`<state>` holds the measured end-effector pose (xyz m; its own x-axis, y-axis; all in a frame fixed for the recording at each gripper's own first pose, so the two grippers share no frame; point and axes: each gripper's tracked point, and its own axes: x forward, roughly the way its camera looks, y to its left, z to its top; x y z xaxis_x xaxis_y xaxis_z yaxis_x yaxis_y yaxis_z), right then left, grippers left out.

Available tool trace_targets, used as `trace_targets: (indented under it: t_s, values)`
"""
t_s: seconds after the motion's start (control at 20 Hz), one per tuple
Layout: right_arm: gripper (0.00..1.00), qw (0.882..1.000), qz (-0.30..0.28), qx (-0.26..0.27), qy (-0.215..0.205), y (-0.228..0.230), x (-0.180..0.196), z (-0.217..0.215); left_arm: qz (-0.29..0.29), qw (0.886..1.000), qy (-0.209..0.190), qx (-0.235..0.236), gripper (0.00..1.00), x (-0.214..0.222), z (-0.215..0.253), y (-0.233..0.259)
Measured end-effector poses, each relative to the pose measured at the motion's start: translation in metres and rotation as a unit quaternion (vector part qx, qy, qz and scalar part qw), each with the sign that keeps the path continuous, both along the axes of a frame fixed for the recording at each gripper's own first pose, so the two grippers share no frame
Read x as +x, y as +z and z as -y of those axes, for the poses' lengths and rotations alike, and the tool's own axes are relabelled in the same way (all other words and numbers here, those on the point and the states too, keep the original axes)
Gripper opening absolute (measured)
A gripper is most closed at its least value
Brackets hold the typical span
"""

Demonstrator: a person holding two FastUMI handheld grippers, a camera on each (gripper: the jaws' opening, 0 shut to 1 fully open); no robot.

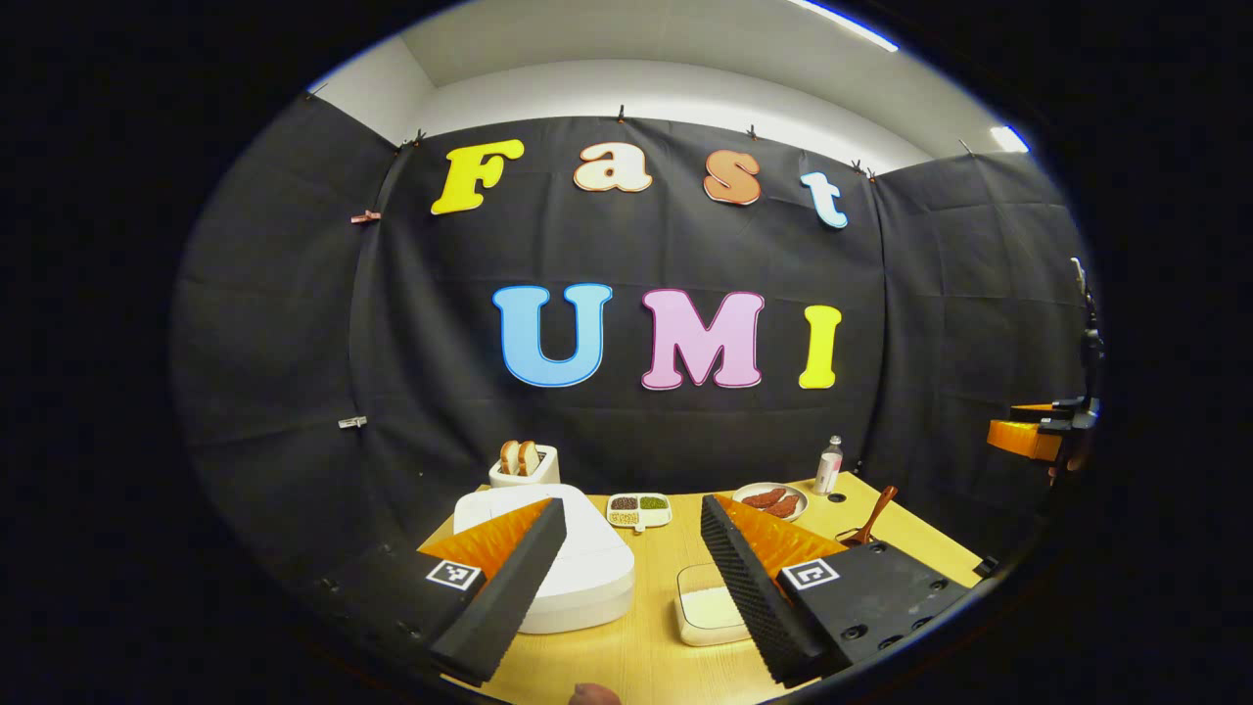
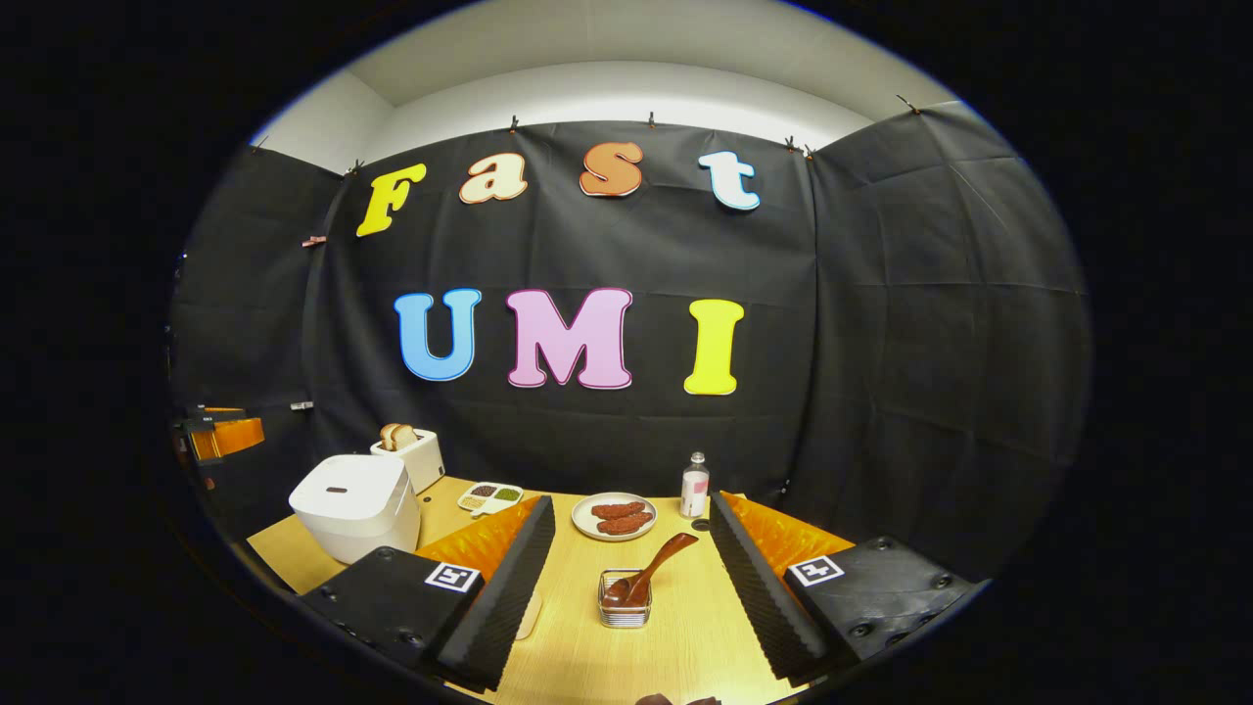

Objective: Close the left gripper, press the button to open the rice cooker; take a wooden spoon from the chopstick holder with the right hand, scoop a spoonful of rice and pour it into the rice cooker, then put the wooden spoon back into the chopstick holder.

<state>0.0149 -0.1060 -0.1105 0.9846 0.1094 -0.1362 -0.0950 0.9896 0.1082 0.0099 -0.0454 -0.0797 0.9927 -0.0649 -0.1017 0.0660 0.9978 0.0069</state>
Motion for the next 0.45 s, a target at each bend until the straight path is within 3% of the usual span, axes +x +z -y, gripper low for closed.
trace_targets:
  t_s: [0.45]
  values:
    - [0.98, 1.000, -0.007, -0.003, 0.019, -0.0082, 0.0059, -0.0086, 0.000, 1.000, 0.007, 0.011, 0.96, -0.0009, 0.0036, 0.0028]
